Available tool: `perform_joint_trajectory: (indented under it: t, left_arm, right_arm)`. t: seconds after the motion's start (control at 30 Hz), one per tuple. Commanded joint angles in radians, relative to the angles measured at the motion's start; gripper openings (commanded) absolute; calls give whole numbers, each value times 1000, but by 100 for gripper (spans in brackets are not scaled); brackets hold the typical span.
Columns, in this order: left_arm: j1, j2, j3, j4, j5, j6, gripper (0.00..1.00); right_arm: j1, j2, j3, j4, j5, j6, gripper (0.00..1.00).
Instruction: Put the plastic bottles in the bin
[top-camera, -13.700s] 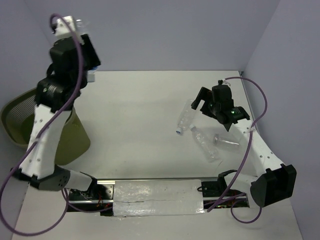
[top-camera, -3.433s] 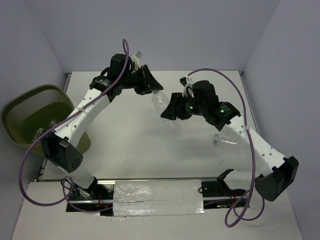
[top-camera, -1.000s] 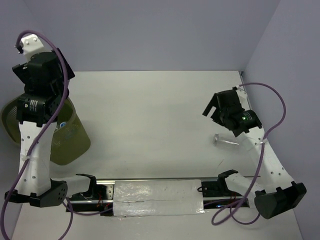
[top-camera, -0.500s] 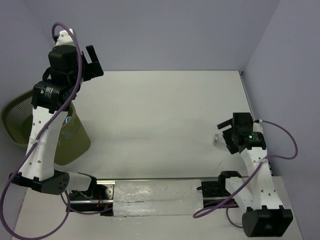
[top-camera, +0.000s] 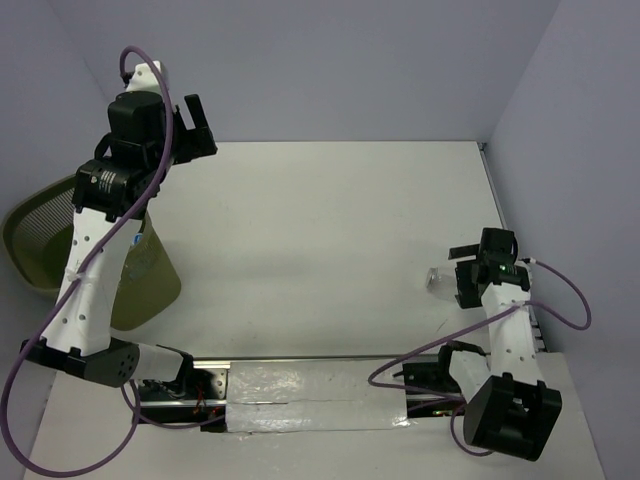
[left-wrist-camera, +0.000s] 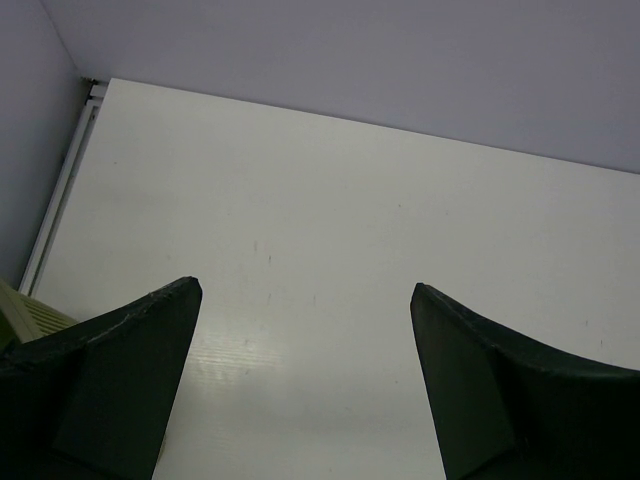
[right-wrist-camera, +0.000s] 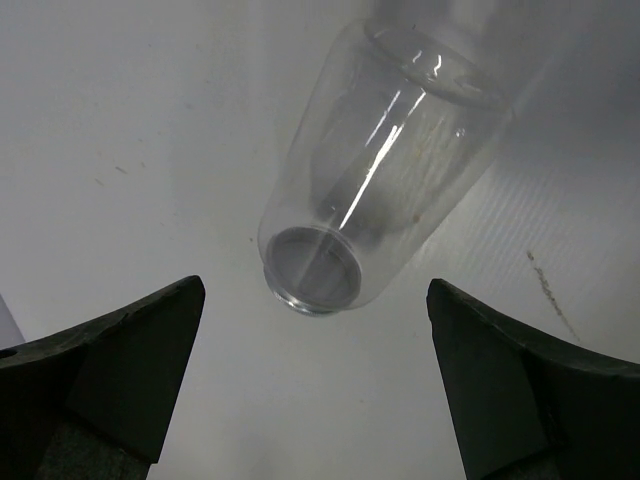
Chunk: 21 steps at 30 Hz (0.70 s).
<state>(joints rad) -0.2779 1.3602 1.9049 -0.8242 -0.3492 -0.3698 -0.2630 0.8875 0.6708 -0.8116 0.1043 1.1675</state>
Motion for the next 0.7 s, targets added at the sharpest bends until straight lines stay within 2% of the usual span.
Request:
perform_joint_trajectory:
  t: [0.0,0.17,0.4,0.5,0.6,0.67]
  left_arm:
    - [-3,-15,-29,60,38,-6,99]
    - [-3,-16,-38,56,41,-9,99]
    - [-3,-13,-40,53,38,-11,99]
    - [-3,-9,-38,51,49,-17,99]
    - [-3,0,-35,48,56,-23,99]
    - [-3,11,-24,36,65,-27,99]
  right_arm:
    - [-41,53,-45,127,-23,17,100]
    - [-53,129,-83,204,-57,34,100]
    - [-53,212,-120,287,-23,31,98]
    - [-54,228,-137,314,-20,0,86]
    - [-53,222,-139,322,-23,-43,68]
    - [-51,199,-126,322,-31,-83,63]
